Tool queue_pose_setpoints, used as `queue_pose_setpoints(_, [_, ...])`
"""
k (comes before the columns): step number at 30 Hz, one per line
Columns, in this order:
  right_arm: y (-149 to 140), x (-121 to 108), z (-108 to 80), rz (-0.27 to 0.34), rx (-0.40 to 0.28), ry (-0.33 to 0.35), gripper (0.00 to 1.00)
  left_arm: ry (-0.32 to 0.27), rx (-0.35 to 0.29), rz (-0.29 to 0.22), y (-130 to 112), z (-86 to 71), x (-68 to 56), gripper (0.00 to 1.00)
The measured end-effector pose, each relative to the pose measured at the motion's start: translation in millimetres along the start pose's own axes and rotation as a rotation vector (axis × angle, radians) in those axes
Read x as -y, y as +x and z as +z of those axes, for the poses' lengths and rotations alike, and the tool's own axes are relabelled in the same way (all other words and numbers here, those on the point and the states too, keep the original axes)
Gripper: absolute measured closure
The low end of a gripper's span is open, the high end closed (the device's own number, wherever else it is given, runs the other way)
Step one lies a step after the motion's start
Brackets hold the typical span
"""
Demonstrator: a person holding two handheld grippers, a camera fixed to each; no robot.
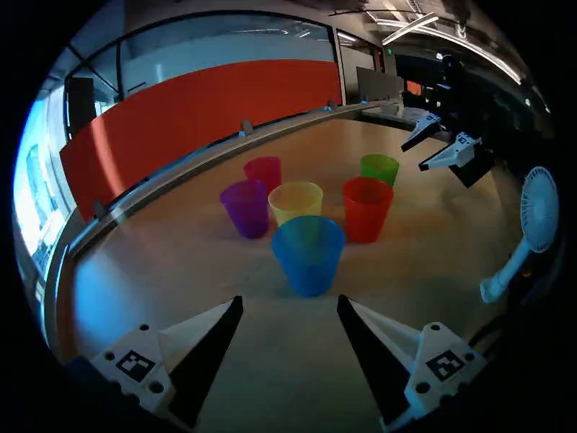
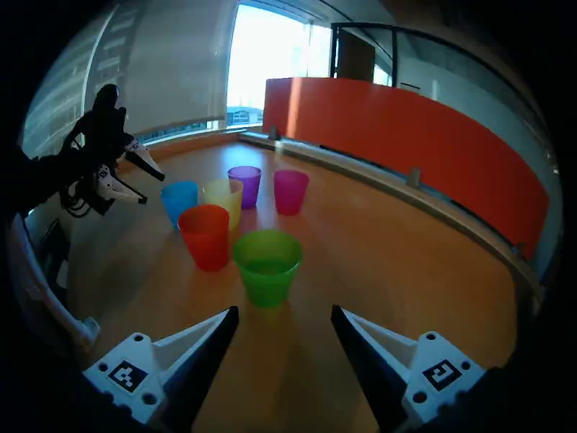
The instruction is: Pour water
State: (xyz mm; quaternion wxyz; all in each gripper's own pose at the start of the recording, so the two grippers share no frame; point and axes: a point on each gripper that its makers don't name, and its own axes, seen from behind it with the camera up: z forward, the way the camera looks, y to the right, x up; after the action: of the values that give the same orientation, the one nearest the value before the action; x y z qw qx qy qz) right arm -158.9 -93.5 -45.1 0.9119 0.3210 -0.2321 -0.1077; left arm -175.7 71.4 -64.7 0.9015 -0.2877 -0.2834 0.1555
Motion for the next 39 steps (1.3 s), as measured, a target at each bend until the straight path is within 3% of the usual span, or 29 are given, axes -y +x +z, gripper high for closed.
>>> queue_pose_setpoints(8, [0,-1,-16.0,0.023,-0.025,-0.036,0.00,0.055,-0.024,-0.032,0,-11.1,7.9,0.02])
queue_pose_setpoints(17, [5,-11,-25.8,0.064,-0.075,-0.136,0.00,0.183,-0.083,-0.114,5,-25.5,34.3,0.03])
queue_pose_setpoints(24, [8,-19,-31.2,0.110,-0.124,-0.234,0.00,0.291,-0.173,-0.191,13,-36.8,56.4,0.02])
queue_pose_setpoints(32, [16,-38,-44.1,0.151,-0.200,-0.372,0.00,0.428,-0.304,-0.293,25,-61.0,80.1,0.03])
queue_pose_setpoints(39, [37,-62,-70.3,0.201,-0.334,-0.517,0.00,0.545,-0.436,-0.371,44,-84.1,95.7,0.03])
